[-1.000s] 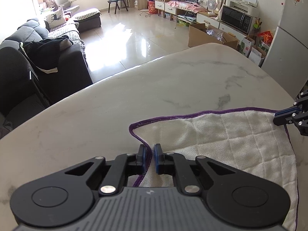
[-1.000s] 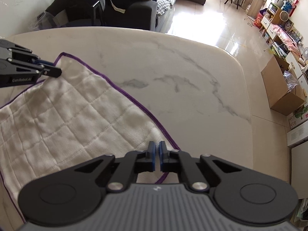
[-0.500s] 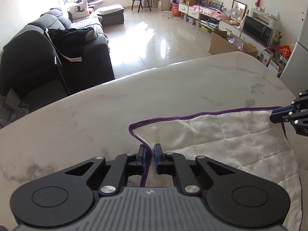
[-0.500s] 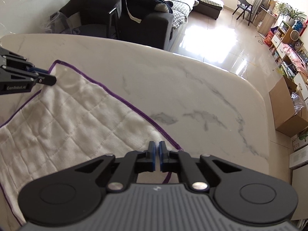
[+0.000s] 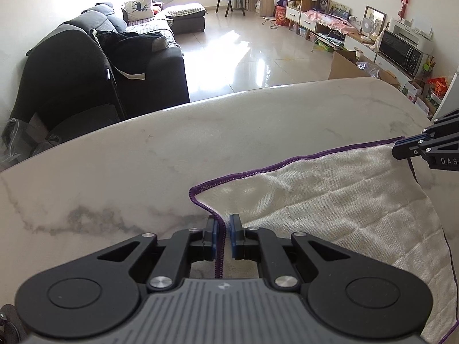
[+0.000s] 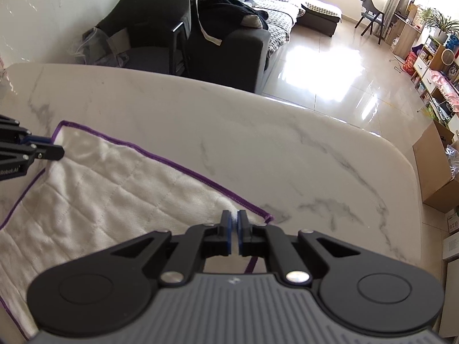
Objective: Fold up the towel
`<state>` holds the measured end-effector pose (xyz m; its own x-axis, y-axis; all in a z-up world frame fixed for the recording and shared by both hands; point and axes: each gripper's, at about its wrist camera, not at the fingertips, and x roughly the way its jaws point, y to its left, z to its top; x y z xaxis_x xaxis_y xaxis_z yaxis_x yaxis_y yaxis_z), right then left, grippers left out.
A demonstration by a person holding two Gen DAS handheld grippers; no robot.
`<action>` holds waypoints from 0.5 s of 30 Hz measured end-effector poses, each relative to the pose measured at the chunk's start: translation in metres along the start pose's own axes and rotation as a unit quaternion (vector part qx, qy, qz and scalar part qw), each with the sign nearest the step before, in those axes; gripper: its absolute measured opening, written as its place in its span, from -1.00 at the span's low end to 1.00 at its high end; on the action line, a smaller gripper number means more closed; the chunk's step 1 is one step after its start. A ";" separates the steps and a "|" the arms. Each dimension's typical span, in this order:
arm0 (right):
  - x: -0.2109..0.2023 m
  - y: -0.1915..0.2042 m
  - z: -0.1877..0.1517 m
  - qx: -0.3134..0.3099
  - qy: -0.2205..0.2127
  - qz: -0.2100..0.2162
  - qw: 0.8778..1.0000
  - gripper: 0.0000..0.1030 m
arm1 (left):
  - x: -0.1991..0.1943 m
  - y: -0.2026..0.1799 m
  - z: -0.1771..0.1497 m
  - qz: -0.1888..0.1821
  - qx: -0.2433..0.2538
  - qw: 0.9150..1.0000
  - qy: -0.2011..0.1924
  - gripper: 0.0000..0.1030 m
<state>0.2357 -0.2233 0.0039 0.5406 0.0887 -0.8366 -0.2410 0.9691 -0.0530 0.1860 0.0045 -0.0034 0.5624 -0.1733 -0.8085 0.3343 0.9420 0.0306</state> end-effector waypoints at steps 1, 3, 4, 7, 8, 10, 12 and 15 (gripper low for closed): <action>0.001 0.000 0.001 0.001 -0.001 0.001 1.000 -0.91 | 0.000 0.001 -0.001 0.002 -0.002 1.000 0.001 -0.84; 0.002 0.000 0.003 0.003 -0.003 0.004 1.000 -0.81 | 0.001 0.004 -0.004 0.010 -0.003 1.000 0.005 -0.82; 0.002 0.000 0.004 0.005 -0.004 0.005 1.000 -0.79 | 0.001 0.005 -0.005 0.013 -0.003 1.000 0.006 -0.79; 0.004 0.000 0.007 0.008 -0.007 0.009 1.000 -0.64 | -0.001 0.009 -0.007 0.021 -0.011 1.000 0.009 -0.55; 0.002 0.008 0.006 0.015 -0.008 0.009 1.000 -0.55 | -0.002 0.010 -0.007 0.024 -0.015 1.000 0.011 -0.30; -0.002 0.007 0.004 0.023 -0.008 0.011 1.000 -0.41 | -0.005 0.012 -0.008 0.027 -0.014 0.999 0.011 -0.15; -0.007 0.004 0.001 0.035 -0.003 0.018 0.999 -0.34 | -0.009 0.011 -0.012 0.023 -0.003 1.000 0.013 -0.03; -0.015 0.001 -0.007 0.043 0.010 0.020 0.999 -0.27 | -0.013 0.007 -0.020 0.026 0.009 0.999 0.017 0.04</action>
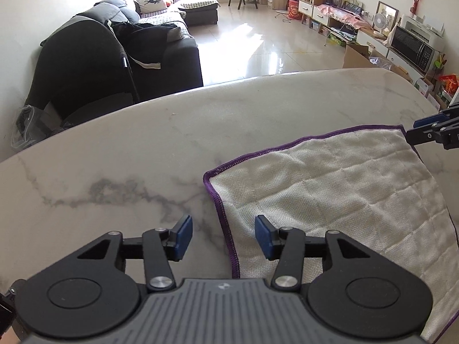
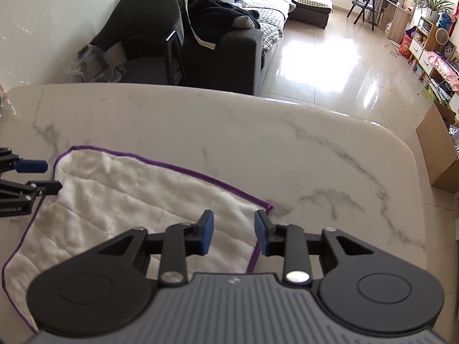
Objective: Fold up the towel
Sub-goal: 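Release the towel edges and lift both tools away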
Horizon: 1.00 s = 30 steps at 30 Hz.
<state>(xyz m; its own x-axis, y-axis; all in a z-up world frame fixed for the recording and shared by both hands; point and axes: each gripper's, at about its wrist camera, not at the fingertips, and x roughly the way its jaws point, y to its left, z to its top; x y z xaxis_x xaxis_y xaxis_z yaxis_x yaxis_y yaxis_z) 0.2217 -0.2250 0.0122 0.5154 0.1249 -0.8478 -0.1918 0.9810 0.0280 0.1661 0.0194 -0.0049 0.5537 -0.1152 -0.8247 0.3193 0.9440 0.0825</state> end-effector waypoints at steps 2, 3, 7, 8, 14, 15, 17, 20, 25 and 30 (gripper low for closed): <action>-0.005 0.001 -0.008 0.000 0.006 0.000 1.000 -0.23 | -0.002 -0.002 -0.006 0.002 0.009 1.000 0.002 0.06; -0.007 0.001 -0.011 -0.001 0.008 -0.001 1.000 -0.21 | -0.003 -0.003 -0.009 0.004 0.009 1.000 0.001 0.07; -0.016 0.004 -0.027 -0.002 0.019 -0.002 1.000 -0.12 | -0.010 -0.006 -0.022 0.005 0.008 1.000 0.002 0.08; -0.018 0.004 -0.030 -0.002 0.022 -0.002 1.000 -0.12 | -0.013 -0.006 -0.025 0.004 0.008 1.000 0.003 0.08; -0.031 0.012 -0.056 -0.009 0.033 0.000 0.999 -0.09 | -0.028 -0.016 -0.048 0.005 0.025 1.000 0.001 0.08; -0.033 0.013 -0.060 -0.010 0.035 0.001 0.999 -0.08 | -0.031 -0.017 -0.054 0.005 0.028 1.000 0.000 0.08; -0.037 0.017 -0.069 -0.014 0.037 0.003 0.999 -0.08 | -0.037 -0.021 -0.063 0.002 0.032 0.999 -0.001 0.08; -0.043 0.022 -0.083 -0.018 0.041 0.005 0.999 -0.08 | -0.046 -0.026 -0.078 -0.005 0.042 0.999 -0.003 0.08; -0.054 0.030 -0.105 -0.026 0.048 0.009 0.998 -0.07 | -0.060 -0.032 -0.097 -0.010 0.052 0.999 -0.008 0.08; -0.062 0.042 -0.122 -0.035 0.058 0.013 0.998 -0.08 | -0.070 -0.034 -0.112 -0.023 0.050 0.998 -0.008 0.08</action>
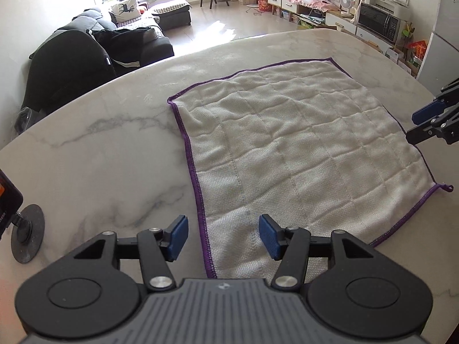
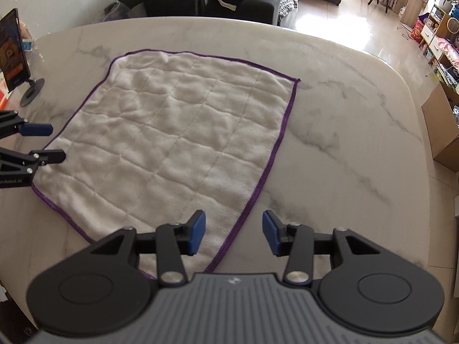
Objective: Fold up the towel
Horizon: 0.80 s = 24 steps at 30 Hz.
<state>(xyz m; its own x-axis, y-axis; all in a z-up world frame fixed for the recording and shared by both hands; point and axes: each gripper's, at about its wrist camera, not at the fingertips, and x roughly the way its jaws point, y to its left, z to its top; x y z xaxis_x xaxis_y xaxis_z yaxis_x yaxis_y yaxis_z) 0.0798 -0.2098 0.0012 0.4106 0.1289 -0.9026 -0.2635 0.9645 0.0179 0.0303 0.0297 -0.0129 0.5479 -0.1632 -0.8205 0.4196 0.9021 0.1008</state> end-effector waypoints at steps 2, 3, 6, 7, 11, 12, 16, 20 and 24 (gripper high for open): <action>-0.002 0.003 -0.007 -0.005 0.004 0.005 1.000 -0.10 | -0.004 -0.001 -0.006 -0.004 -0.003 1.000 0.001 0.07; -0.003 0.005 -0.010 -0.007 0.007 0.007 1.000 -0.11 | -0.006 -0.001 -0.010 -0.008 -0.005 1.000 0.002 0.03; -0.007 0.010 -0.020 -0.014 0.013 0.014 1.000 -0.11 | -0.014 -0.001 -0.019 -0.018 -0.008 1.000 0.004 0.00; -0.008 0.012 -0.023 -0.016 0.016 0.016 1.000 -0.12 | -0.016 -0.001 -0.021 -0.019 -0.008 1.000 0.004 0.00; -0.012 0.018 -0.036 -0.025 0.024 0.025 0.999 -0.13 | -0.024 -0.002 -0.031 -0.028 -0.012 1.000 -0.001 -0.19; -0.013 0.020 -0.039 -0.027 0.027 0.028 0.999 -0.14 | -0.025 -0.001 -0.032 -0.033 -0.016 0.999 -0.001 -0.26; -0.017 0.024 -0.050 -0.034 0.034 0.034 0.998 -0.25 | -0.028 -0.003 -0.035 -0.037 -0.019 0.999 -0.004 -0.38; -0.018 0.021 -0.052 -0.034 0.035 0.031 0.998 -0.78 | -0.032 -0.007 -0.038 -0.033 -0.013 0.999 -0.005 -0.41; -0.019 0.017 -0.054 -0.034 0.036 0.027 0.998 -0.91 | -0.036 -0.013 -0.042 -0.036 -0.004 0.999 -0.006 -0.42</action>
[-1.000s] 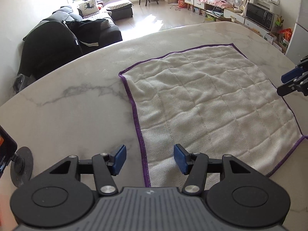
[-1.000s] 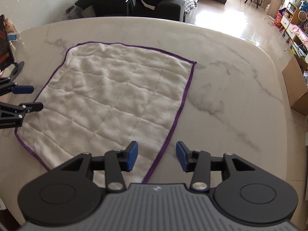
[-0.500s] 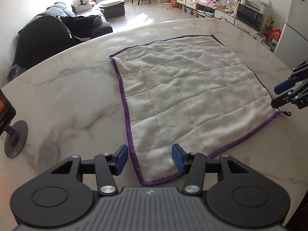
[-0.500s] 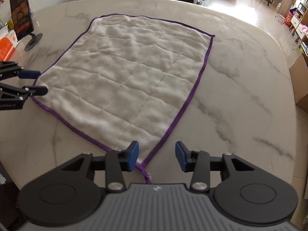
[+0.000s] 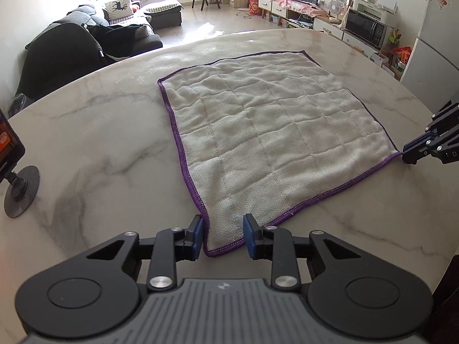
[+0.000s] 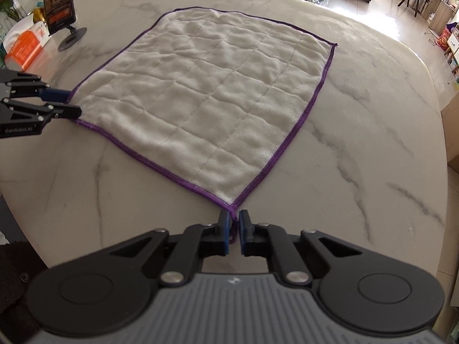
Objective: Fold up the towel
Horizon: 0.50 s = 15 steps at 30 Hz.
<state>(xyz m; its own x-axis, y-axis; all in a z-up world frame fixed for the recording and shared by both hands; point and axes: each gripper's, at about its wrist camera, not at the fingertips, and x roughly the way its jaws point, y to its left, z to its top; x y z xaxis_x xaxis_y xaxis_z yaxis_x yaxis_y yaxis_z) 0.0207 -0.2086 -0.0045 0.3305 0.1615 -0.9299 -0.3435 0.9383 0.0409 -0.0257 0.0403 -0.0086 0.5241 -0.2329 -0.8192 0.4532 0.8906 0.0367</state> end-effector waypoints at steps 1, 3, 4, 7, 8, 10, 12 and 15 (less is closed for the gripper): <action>0.000 -0.001 -0.001 0.000 0.000 -0.001 1.000 -0.91 | 0.000 -0.002 -0.001 -0.003 0.003 1.000 0.000 -0.42; -0.001 -0.003 -0.002 0.000 0.001 -0.002 1.000 -0.91 | -0.001 -0.007 -0.002 -0.005 0.011 1.000 -0.001 -0.44; -0.001 -0.004 -0.002 0.000 0.001 -0.003 1.000 -0.91 | -0.002 -0.009 -0.002 -0.006 0.013 1.000 0.000 -0.44; -0.002 -0.006 -0.004 0.001 0.002 -0.006 1.000 -0.91 | -0.002 -0.015 -0.003 -0.011 0.021 1.000 0.002 -0.44; -0.002 -0.007 -0.005 0.001 0.003 -0.007 1.000 -0.91 | -0.003 -0.017 -0.003 -0.014 0.025 1.000 0.003 -0.44; -0.002 -0.009 -0.006 0.001 0.003 -0.008 1.000 -0.91 | -0.003 -0.020 -0.004 -0.018 0.033 0.999 0.005 -0.44; -0.003 -0.011 -0.007 0.001 0.004 -0.010 1.000 -0.91 | -0.003 -0.022 -0.004 -0.022 0.040 0.999 0.007 -0.43; -0.004 -0.014 -0.008 0.001 0.005 -0.012 1.000 -0.91 | -0.002 -0.023 -0.003 -0.027 0.048 0.998 0.011 -0.39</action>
<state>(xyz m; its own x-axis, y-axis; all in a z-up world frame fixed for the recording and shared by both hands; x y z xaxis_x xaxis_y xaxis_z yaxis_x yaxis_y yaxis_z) 0.0168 -0.2247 -0.0048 0.3297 0.1352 -0.9343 -0.3334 0.9426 0.0188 -0.0399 0.0212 -0.0092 0.4819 -0.2698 -0.8336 0.5478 0.8353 0.0464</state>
